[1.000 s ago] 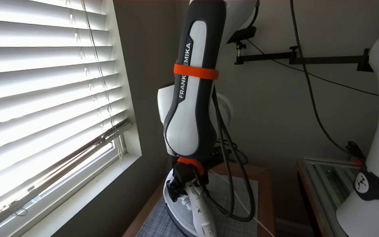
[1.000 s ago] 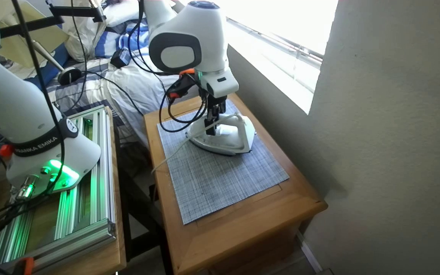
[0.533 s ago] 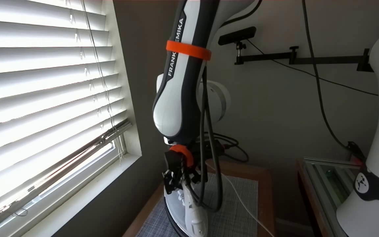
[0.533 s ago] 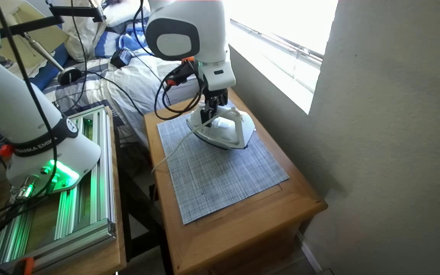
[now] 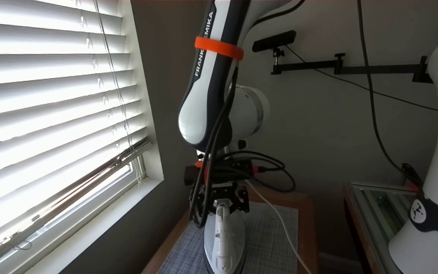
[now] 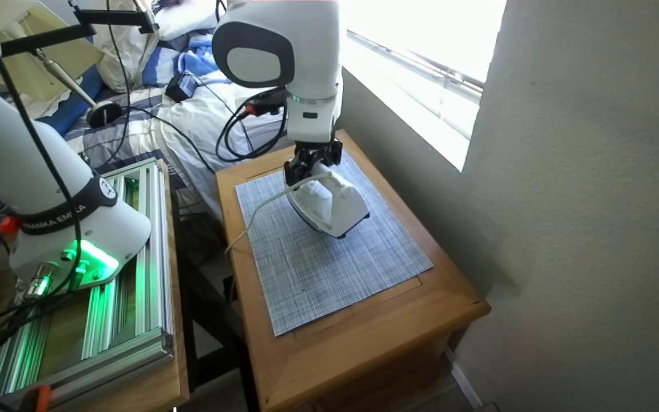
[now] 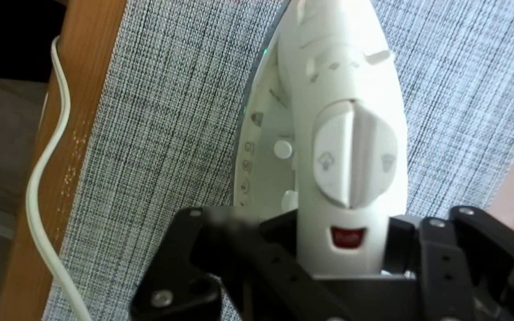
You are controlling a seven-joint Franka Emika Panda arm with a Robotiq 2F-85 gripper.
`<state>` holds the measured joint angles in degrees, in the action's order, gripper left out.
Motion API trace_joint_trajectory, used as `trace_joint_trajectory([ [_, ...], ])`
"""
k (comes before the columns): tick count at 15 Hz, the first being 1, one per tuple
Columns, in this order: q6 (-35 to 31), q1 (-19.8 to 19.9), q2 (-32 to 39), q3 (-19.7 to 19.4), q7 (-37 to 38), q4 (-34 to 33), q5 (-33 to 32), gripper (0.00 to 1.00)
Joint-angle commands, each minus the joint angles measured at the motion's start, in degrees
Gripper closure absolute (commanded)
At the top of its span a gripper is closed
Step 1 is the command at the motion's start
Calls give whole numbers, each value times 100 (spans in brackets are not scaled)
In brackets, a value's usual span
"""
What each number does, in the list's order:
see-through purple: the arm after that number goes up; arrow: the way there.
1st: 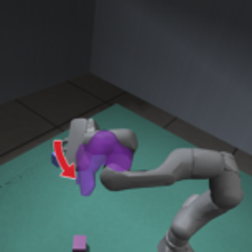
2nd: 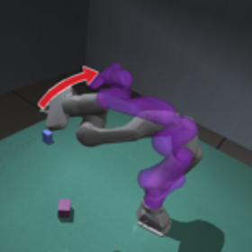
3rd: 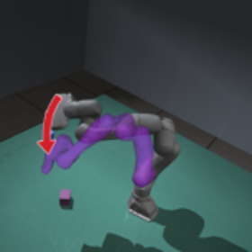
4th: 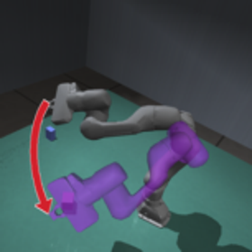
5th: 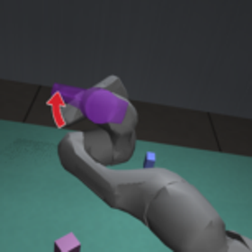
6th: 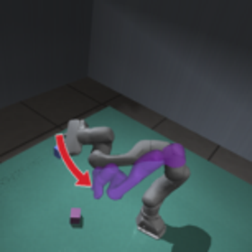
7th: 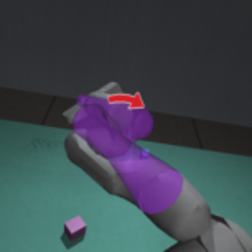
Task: Turn the pressing iron to the right
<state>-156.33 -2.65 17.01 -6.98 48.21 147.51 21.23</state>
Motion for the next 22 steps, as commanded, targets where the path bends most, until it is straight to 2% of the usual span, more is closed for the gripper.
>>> trace_joint_trajectory([
  [1, -20, 61, -295, -29, 673, 198, 175, 100],
  [4, -109, 24, -253, -107, 1195, 249, 55, 100],
  [10, -227, 4, -136, -134, 1773, 216, -75, 100],
  [22, -572, -115, 140, -169, 1943, 150, -290, 100],
])
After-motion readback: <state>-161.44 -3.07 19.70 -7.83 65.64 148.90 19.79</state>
